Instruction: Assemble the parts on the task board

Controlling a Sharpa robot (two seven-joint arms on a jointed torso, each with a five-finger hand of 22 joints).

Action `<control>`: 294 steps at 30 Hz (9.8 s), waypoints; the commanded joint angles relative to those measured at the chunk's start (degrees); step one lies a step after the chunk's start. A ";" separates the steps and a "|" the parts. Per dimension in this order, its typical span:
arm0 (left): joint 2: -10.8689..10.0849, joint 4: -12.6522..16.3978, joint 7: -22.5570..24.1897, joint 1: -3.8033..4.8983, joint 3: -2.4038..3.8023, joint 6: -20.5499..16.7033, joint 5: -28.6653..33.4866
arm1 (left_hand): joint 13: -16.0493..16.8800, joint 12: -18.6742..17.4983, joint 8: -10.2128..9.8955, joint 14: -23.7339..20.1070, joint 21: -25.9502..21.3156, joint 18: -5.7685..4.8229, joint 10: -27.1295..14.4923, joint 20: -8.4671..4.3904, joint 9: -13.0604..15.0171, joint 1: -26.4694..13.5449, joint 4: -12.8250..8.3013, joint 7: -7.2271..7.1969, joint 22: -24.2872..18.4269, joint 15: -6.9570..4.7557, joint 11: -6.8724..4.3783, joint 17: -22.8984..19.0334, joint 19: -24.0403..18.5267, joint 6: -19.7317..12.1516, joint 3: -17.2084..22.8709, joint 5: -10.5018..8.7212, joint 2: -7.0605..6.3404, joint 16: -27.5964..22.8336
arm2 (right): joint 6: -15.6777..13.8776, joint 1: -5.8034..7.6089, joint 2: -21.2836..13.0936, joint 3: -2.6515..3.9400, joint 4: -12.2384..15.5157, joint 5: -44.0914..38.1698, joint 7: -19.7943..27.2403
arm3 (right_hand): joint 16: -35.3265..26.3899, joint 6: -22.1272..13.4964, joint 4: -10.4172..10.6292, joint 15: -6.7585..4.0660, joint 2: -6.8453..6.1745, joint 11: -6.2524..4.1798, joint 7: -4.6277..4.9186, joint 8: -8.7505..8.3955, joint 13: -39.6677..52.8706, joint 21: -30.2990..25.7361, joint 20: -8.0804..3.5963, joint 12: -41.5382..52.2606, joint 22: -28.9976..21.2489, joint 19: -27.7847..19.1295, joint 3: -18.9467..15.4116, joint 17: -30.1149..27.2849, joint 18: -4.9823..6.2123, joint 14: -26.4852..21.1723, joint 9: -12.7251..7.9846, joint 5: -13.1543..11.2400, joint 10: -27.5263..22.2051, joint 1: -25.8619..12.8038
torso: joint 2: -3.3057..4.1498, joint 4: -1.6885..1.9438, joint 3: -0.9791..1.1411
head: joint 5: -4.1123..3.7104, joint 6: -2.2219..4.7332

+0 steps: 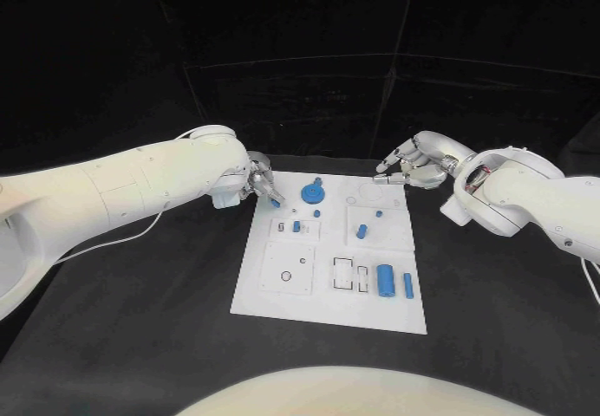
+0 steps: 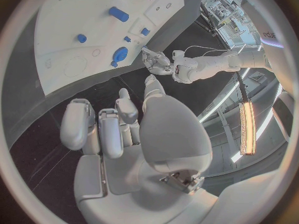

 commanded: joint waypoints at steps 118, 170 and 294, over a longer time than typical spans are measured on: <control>-5.96 12.45 -1.89 -4.12 -0.27 -5.47 -4.93 | 1.88 1.66 5.27 6.05 0.59 0.04 2.03 -0.73 1.94 -11.98 -0.99 -1.61 1.57 -0.79 -0.95 15.10 1.07 3.03 7.11 0.35 -7.03 0.18 | 0.86 0.04 0.19 0.00 -0.68 0.40 0.74 | -0.32 -0.36 0.30 -0.37 0.36 0.11 0.08 0.40 0.03 -0.35 -0.22 0.19 0.01 -0.03 -0.34 3.13 0.36 3.44 -0.03 0.32 -0.11 0.65 | 0.03 0.01 0.01 | 0.57 -1.23; -5.93 12.36 -1.88 -4.12 -0.24 -7.55 -4.72 | 2.92 2.68 8.33 6.05 1.32 -0.23 2.90 -1.09 2.99 -19.33 4.27 -1.87 2.92 -1.08 -1.21 15.10 1.81 2.80 -0.02 0.33 -8.82 0.18 | 0.95 0.04 0.48 0.00 -1.04 0.41 0.78 | -0.39 -0.40 0.59 -0.36 0.62 0.12 0.09 0.45 -0.09 -0.43 -0.22 0.09 -0.14 -0.09 -0.62 3.04 0.39 3.42 -0.04 0.34 -0.20 0.42 | 0.02 -0.05 -0.01 | 0.27 -1.22; 7.82 -3.07 25.28 -5.33 -3.18 -14.33 -15.99 | -55.88 -44.94 -20.44 1.08 -14.89 2.86 -18.83 3.35 -21.47 3.87 -8.45 4.58 -12.40 3.84 5.53 -13.22 -1.70 5.11 5.62 0.37 -7.43 -13.82 | 0.54 -0.10 2.54 -0.01 -1.75 0.79 1.82 | -0.37 -0.50 0.33 -0.38 1.55 0.09 0.07 0.61 0.03 -0.41 -0.23 0.31 -0.05 -0.05 -0.87 3.15 0.37 3.45 -0.04 1.26 -0.16 1.48 | 0.02 0.00 0.02 | -1.75 0.16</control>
